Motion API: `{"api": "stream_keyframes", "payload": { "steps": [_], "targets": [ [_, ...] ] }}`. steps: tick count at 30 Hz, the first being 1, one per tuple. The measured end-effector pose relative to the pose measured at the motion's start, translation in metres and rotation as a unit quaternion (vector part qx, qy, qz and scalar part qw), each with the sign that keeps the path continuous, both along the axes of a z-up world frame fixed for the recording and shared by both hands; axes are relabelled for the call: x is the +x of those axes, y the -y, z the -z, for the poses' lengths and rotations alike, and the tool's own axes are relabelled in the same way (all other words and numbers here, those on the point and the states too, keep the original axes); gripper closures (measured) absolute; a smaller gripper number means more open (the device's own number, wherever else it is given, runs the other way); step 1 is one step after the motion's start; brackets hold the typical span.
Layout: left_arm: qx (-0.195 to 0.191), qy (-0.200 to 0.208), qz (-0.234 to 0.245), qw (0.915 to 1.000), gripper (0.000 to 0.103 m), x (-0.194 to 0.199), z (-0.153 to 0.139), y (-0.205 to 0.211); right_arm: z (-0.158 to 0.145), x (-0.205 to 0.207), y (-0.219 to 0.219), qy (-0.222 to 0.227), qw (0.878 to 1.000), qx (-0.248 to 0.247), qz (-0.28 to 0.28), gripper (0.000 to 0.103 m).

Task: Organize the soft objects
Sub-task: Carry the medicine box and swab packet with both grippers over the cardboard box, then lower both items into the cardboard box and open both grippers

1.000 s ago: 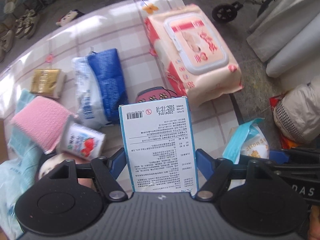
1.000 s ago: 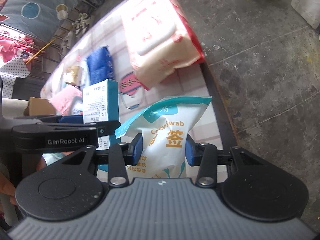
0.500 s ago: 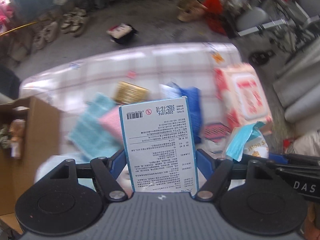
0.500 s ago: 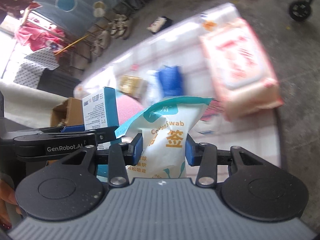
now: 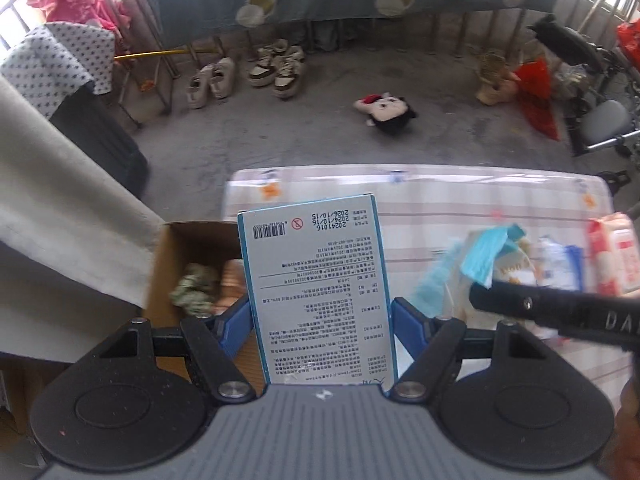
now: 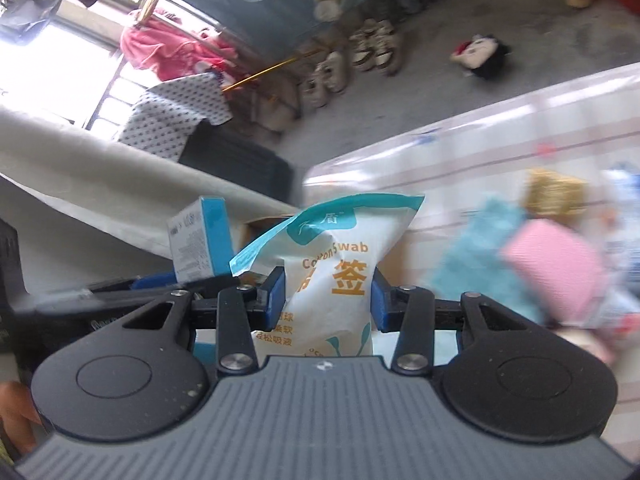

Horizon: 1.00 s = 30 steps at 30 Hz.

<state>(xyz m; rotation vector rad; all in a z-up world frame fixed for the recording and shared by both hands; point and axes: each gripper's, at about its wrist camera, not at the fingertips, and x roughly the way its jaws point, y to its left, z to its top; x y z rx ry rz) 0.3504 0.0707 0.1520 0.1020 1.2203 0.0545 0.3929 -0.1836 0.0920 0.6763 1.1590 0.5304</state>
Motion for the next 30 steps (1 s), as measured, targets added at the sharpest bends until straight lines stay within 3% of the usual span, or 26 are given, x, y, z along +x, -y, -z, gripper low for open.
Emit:
{"api": "stream_keyframes", "payload": {
  "steps": [4, 9, 15, 21, 26, 30],
  "targets": [
    [0.007, 0.006, 0.032, 0.9995, 0.028, 0.002, 0.045, -0.038, 0.019, 0.017, -0.069, -0.021, 1.000, -0.010, 0.002, 0.062],
    [-0.016, -0.003, 0.070, 0.9974, 0.028, 0.011, 0.103, -0.069, 0.056, 0.023, -0.128, -0.043, 0.995, -0.092, 0.003, 0.062],
    [-0.036, -0.018, 0.094, 0.9947, 0.028, 0.022, 0.148, -0.093, 0.076, 0.028, -0.153, -0.030, 0.985, -0.169, 0.007, 0.062],
    [-0.076, -0.026, 0.120, 0.9895, 0.028, 0.033, 0.179, -0.105, 0.095, 0.044, -0.164, -0.024, 0.978, -0.207, -0.007, 0.060],
    [-0.139, -0.044, 0.102, 0.9841, 0.027, 0.051, 0.201, -0.124, 0.099, 0.051, -0.182, -0.006, 0.969, -0.244, -0.025, 0.059],
    [-0.163, -0.058, 0.082, 0.9814, 0.027, 0.061, 0.216, -0.134, 0.102, 0.054, -0.191, 0.001, 0.963, -0.266, -0.027, 0.058]
  ]
}}
